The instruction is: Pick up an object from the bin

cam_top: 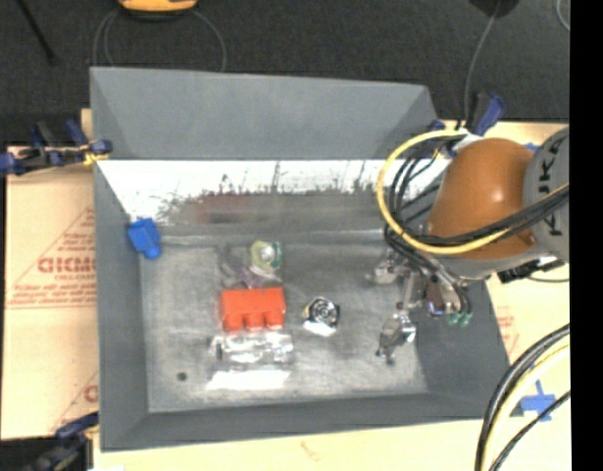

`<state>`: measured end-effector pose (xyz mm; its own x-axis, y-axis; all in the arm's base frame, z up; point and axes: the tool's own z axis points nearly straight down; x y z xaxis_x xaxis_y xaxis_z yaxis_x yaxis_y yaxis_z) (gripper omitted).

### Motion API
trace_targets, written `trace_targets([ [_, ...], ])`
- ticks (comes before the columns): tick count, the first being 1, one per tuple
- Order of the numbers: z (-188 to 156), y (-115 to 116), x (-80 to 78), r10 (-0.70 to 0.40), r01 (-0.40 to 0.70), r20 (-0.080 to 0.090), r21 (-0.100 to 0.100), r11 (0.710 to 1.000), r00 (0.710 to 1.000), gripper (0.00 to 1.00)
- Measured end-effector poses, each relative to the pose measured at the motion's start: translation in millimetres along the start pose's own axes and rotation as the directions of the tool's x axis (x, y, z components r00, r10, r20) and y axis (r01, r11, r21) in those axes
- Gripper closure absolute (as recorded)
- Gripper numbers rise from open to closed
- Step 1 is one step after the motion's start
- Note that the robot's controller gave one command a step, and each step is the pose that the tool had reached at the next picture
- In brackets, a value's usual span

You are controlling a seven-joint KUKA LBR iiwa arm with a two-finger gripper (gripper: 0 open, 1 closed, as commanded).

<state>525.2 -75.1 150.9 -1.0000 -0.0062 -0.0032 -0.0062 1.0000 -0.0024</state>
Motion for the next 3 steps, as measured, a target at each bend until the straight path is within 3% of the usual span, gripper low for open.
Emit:
trace_targets([
  [1, 78, 48, -26.9, 0.003, -0.003, 0.006, -0.002, 1.000, 1.000, 0.00],
  [2, 73, 47, -29.7, 0.003, -0.003, 0.016, -0.001, 1.000, 1.000, 1.00],
  [3, -112, 33, -25.0, -0.224, 0.224, 0.009, 0.002, 0.975, 0.975, 1.00],
])
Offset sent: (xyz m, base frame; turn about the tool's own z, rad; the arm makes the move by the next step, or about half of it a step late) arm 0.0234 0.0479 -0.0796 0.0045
